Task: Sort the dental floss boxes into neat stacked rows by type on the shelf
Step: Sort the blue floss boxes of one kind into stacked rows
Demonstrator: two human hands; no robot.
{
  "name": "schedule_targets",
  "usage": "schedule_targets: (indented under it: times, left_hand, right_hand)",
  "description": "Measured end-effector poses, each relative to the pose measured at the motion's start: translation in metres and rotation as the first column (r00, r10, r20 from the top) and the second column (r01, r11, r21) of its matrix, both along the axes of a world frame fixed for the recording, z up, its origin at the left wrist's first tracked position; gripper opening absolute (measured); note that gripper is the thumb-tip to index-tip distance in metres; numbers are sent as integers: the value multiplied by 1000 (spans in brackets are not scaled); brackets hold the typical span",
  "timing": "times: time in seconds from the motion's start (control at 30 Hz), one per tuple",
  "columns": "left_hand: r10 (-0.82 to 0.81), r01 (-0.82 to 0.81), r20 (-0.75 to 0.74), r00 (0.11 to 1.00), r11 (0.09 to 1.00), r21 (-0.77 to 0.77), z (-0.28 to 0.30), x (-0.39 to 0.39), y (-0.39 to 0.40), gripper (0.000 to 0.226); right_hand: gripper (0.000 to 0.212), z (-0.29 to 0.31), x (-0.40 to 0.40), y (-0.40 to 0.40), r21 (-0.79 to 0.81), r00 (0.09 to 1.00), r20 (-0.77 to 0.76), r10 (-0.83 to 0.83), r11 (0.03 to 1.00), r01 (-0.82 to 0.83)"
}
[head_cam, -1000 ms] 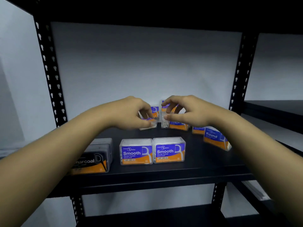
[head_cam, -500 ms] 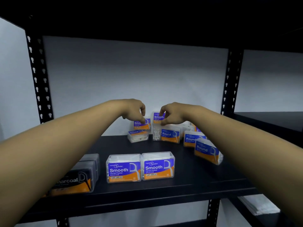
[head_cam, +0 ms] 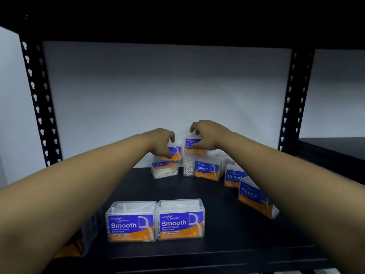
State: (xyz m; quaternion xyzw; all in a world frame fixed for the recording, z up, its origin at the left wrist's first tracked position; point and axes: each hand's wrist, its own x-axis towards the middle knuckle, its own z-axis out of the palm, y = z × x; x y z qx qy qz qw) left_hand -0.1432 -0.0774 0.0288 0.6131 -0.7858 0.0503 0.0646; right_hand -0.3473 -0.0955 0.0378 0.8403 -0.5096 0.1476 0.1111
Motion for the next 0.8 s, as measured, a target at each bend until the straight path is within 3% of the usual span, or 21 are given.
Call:
schedule_targets:
  times: [0.4, 0.6, 0.8]
  left_hand:
    - [62, -56, 60, 996, 994, -98, -16, -10, -20, 66]
    - [113, -84, 155, 981, 980, -183, -25, -17, -23, 62]
    - [120, -102, 112, 986, 983, -155, -24, -19, -25, 64]
  right_hand:
    - [74, -12, 12, -26, -9, 993, -105, -55, 998, 54]
    - [64, -12, 21, -30, -62, 985, -155, -78, 996, 69]
    - [57, -13, 16, -29, 16, 994, -103, -42, 999, 44]
